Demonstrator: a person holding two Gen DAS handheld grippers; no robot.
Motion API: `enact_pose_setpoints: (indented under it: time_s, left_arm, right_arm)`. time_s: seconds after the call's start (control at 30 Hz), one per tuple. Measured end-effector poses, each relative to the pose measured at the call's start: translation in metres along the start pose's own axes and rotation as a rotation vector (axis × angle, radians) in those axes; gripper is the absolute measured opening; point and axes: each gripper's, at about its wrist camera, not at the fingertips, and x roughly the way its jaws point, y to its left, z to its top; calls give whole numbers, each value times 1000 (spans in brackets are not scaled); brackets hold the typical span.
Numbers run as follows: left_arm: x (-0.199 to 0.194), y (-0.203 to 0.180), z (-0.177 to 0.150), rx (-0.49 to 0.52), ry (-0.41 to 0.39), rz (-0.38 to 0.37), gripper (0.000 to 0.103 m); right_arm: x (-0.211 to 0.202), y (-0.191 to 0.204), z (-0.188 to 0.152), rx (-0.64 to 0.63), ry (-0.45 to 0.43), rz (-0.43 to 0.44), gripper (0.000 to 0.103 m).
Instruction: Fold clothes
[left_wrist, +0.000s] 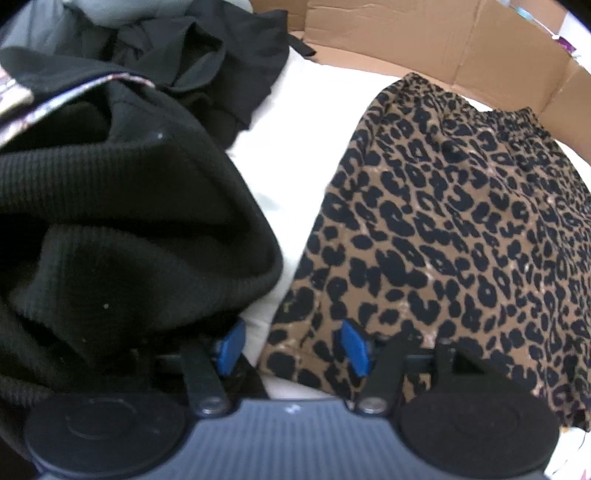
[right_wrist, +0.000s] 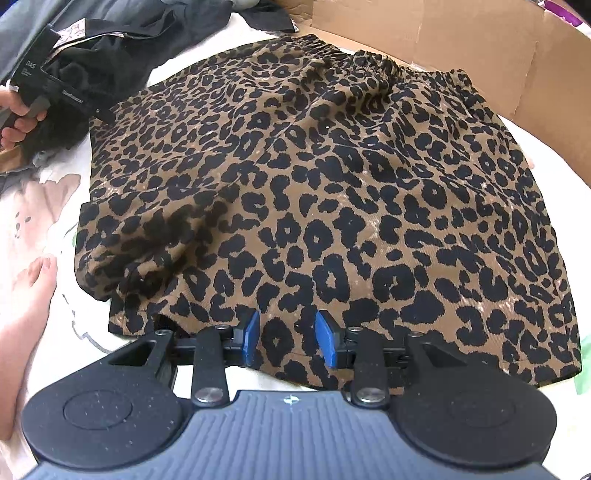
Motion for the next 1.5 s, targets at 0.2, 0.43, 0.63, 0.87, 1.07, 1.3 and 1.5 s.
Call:
enact_pose_setpoints:
  time_s: [0.2,0.43,0.63,0.87,1.07,1.3,1.5]
  left_arm:
    - [-6,17,-11,-68,-16,-83,45]
    - [0,46,-17,-169,-14,-145,20]
    - [0,42,-15,-145,22,-186,13]
    - [-21,37,-7,-118,25,-210,9]
    - [-41,28,3,-113,1,-224,9]
    - [-62,-3,17,-95,-13,-242,6]
    - [-71,-44,19,-70,-19,-279,5]
  right_arm:
    - [-1,-3,-2,24,-5,13,40]
    - [1,-4,-1,31,-5,14,40]
    - [1,-2,0,26,-3,15,40]
    - [-1,-5,3,38,-14,17,40]
    - [-5,-8,5,52,-32,16,41]
    - [-6,-12,10,90,-52,14,42]
    - [-11,-14,16,117,-93,14,42]
